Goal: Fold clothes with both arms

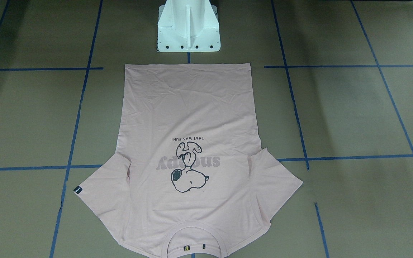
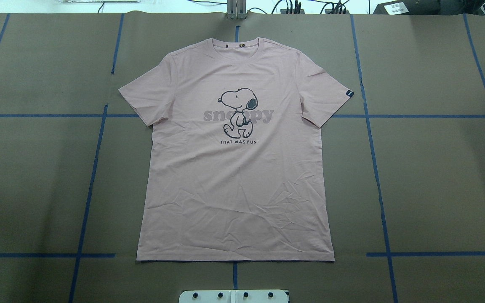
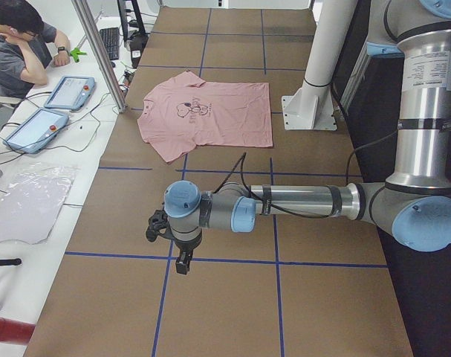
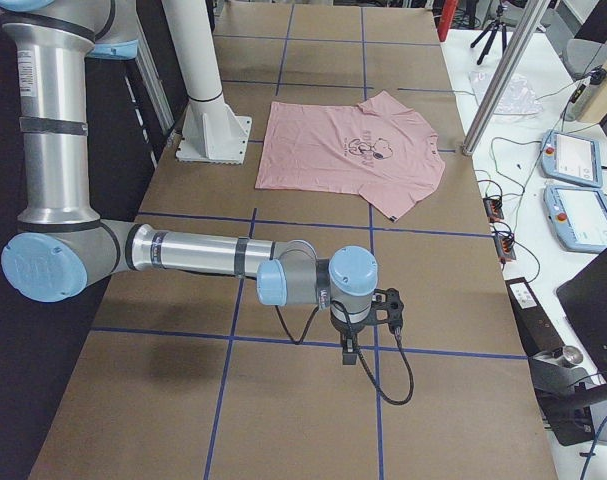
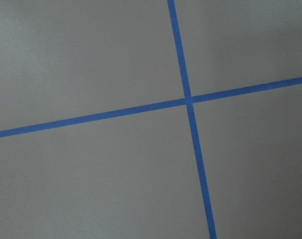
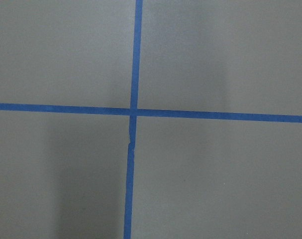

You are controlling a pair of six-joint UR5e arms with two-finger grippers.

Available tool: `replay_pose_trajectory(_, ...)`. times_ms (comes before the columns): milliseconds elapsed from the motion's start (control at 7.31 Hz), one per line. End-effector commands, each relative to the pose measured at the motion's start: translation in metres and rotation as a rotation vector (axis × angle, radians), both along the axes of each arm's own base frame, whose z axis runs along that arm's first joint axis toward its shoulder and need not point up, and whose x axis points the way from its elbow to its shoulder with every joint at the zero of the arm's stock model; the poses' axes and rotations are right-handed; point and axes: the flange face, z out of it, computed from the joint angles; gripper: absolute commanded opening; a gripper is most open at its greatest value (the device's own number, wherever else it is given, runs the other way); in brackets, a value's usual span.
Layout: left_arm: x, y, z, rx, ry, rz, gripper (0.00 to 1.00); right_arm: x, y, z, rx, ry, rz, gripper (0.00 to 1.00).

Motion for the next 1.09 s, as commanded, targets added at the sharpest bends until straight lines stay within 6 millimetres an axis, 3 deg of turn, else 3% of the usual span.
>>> replay_pose_trajectory(0,0.000,0.000,0.000,0.001,0.001,0.000,1.00,0.000,-0.001,-0.003,0.005,-0.003,0.000,1.00)
replay_pose_trajectory(137,0.000,-0.002,-0.005,0.014,0.001,0.000,1.00,-0.001,-0.003,-0.005,0.007,-0.006,0.001,1.00)
replay_pose_trajectory(274,0.000,-0.015,-0.027,0.057,-0.001,-0.001,1.00,-0.006,-0.018,-0.027,0.041,-0.040,0.000,1.00)
replay_pose_trajectory(547,0.003,-0.068,-0.093,0.181,0.001,0.004,1.00,-0.071,-0.071,-0.078,0.149,-0.059,-0.113,1.00)
replay_pose_trajectory(684,0.005,-0.087,-0.127,0.253,0.018,0.013,1.00,-0.095,-0.105,-0.117,0.210,-0.066,-0.140,1.00)
replay_pose_trajectory(821,0.026,-0.102,-0.138,0.343,0.061,0.052,1.00,-0.116,-0.128,-0.142,0.229,-0.067,-0.150,1.00)
replay_pose_trajectory(958,0.051,-0.106,-0.151,0.430,0.082,0.074,1.00,-0.154,-0.144,-0.171,0.194,-0.089,-0.132,1.00)
